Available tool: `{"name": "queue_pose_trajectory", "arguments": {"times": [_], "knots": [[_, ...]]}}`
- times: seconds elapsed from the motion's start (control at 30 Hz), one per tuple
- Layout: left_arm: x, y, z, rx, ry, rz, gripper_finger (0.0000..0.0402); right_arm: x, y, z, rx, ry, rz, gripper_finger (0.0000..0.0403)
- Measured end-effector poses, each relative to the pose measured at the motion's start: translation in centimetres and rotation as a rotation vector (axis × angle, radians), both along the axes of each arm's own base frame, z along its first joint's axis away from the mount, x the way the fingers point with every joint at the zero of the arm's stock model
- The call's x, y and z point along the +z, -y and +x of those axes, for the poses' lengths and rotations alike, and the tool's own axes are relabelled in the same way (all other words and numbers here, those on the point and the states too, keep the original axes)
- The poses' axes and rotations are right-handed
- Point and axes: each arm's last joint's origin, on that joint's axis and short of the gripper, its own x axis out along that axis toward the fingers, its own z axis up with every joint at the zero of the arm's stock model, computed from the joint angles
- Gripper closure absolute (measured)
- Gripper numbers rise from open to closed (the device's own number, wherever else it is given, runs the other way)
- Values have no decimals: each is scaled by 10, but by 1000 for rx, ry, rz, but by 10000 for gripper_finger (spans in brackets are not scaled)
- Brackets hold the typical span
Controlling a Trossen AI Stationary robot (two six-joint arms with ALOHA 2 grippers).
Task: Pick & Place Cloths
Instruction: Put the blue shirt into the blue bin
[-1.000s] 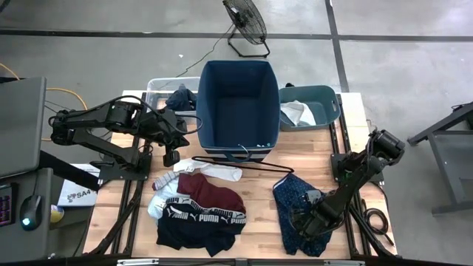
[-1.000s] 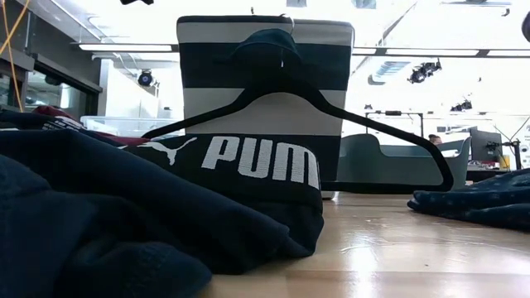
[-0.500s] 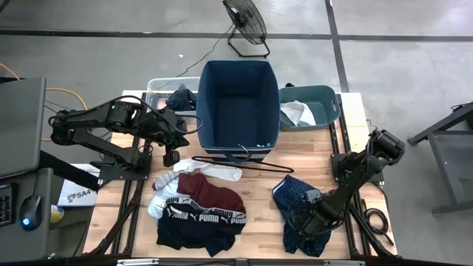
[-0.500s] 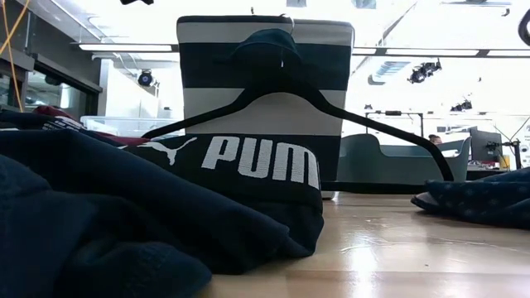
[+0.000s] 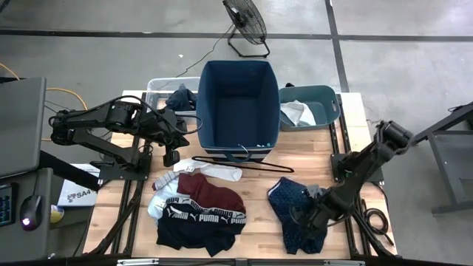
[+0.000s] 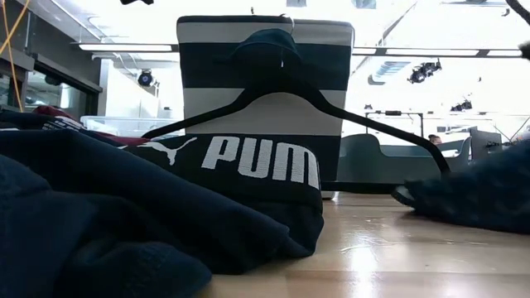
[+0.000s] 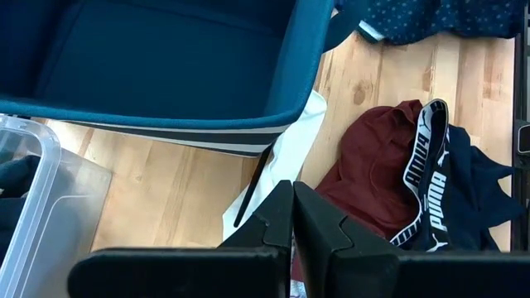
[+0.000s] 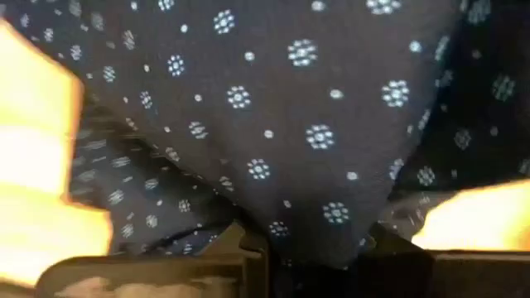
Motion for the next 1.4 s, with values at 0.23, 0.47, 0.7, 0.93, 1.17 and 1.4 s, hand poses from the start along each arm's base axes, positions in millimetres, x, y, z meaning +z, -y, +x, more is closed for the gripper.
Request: {"name": "queue_pose_trajectory", "arguments": {"times": [0.23,0.47,0.7,0.93,1.17,1.4], "knots": [[0,0,0,0,0,0,396,45,14,-8,68,281,32,352],[0,0,0,0,0,0,396,92,30,-15,182,671,-5,354],[0,0,0,0,0,0,396,136,48,-26,282,1016,-143,354],[0,0,0,0,0,0,396,177,63,-41,453,1332,-276,354],[0,0,0,0,0,0,396,221,82,-63,655,1732,-518,353],[0,0,0,0,0,0,396,239,93,-80,866,1959,-785,354]]}}
